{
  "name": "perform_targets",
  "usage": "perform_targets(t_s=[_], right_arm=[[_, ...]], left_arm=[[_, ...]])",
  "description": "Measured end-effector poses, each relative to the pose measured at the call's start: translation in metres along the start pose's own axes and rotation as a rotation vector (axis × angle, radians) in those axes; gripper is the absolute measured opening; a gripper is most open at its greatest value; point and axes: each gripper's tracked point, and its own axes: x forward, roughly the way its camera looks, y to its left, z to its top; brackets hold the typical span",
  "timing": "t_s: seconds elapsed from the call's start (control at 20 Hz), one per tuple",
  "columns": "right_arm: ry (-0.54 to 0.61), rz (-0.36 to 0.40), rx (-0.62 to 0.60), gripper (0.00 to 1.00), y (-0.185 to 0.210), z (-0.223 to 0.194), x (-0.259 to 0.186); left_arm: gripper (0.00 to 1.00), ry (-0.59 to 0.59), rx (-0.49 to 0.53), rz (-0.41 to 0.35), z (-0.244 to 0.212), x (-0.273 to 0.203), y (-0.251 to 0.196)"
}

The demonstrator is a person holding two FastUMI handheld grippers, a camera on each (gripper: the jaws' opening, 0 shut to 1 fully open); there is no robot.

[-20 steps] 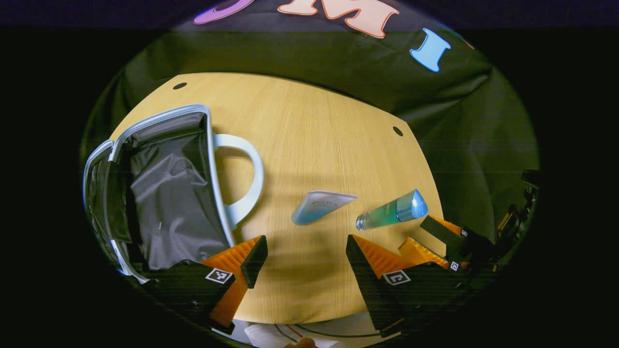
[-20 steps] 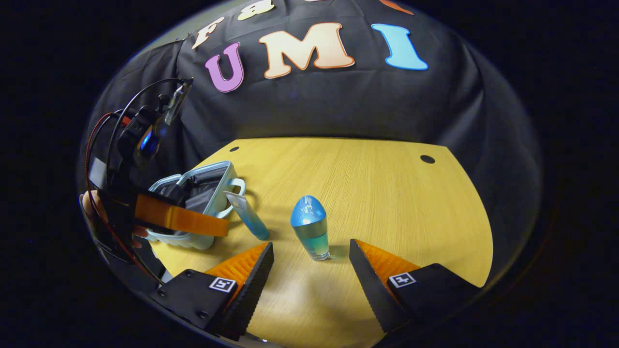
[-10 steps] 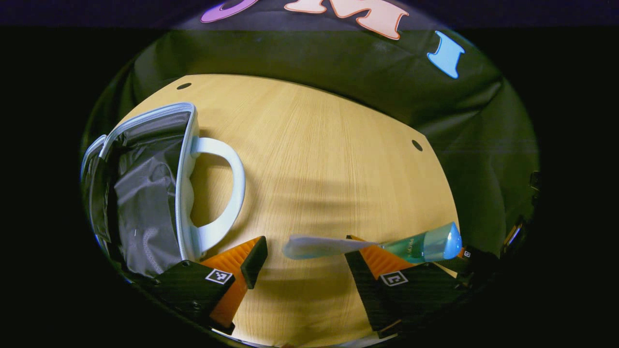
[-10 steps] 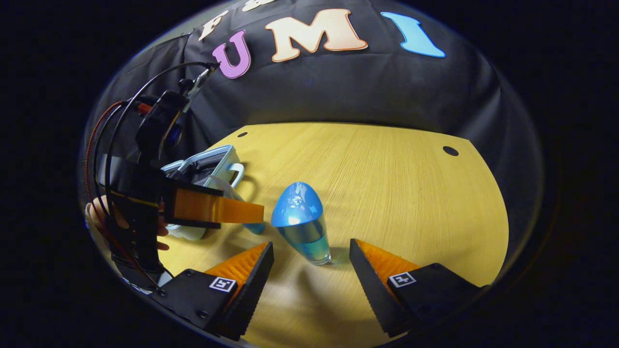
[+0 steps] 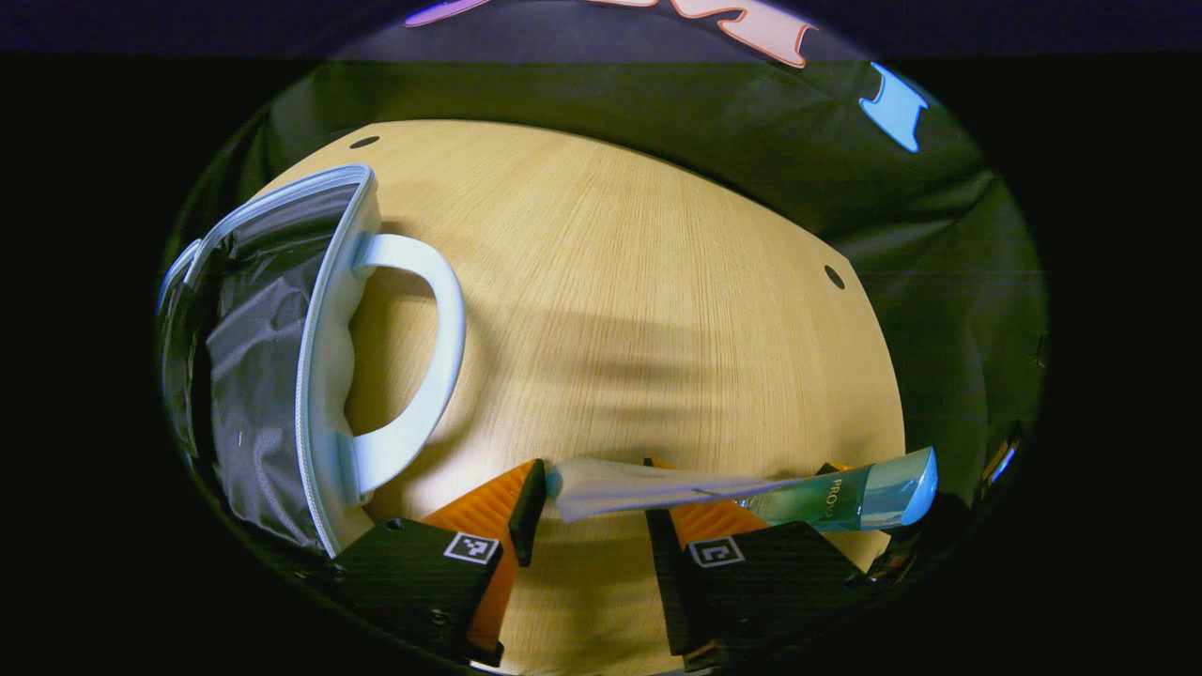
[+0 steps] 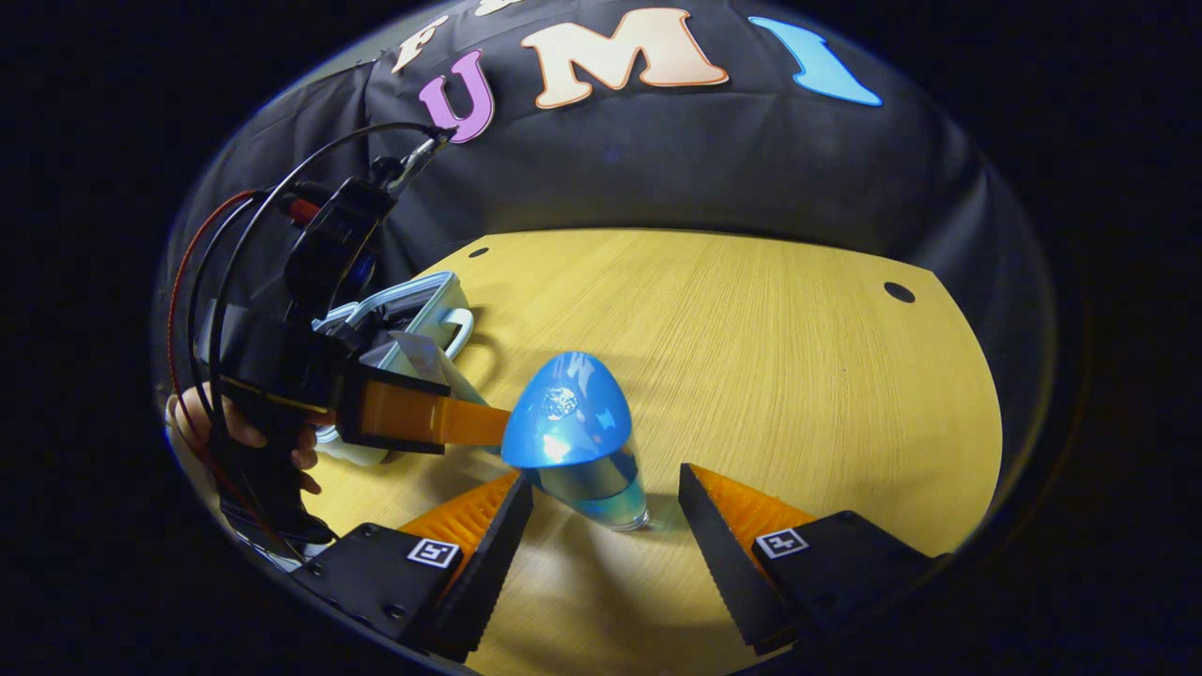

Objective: First open the suitcase, pack the skin care products into it, and then close the suitcase.

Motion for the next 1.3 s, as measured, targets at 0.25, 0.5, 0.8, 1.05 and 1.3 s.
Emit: perform_targets(t_s=[0.25,0.5,0.8,1.05,1.3], right_arm=[[-0.035,0.007,-0.047,0.98,0.002,0.005,0.013],[-0.063,0.018,-0.09,0.8,0.005,0.007,0.023],[-0.089,0.024,-0.092,0.52,0.003,0.012,0.029],[-0.08,0.024,-0.077,0.48,0.003,0.012,0.027],[-0.06,0.022,-0.058,0.51,0.004,0.007,0.023]], left_arm=[[0.48,0.014,-0.017,-0.022,-0.001,0.0,-0.001],[0.37,-0.016,-0.023,-0.048,0.007,0.007,-0.004],[0.35,-0.05,-0.035,-0.064,0.013,0.011,-0.006],[0.38,-0.084,-0.042,-0.074,0.017,0.001,-0.006],[0.35,-0.147,-0.093,-0.133,0.037,-0.048,-0.023]])
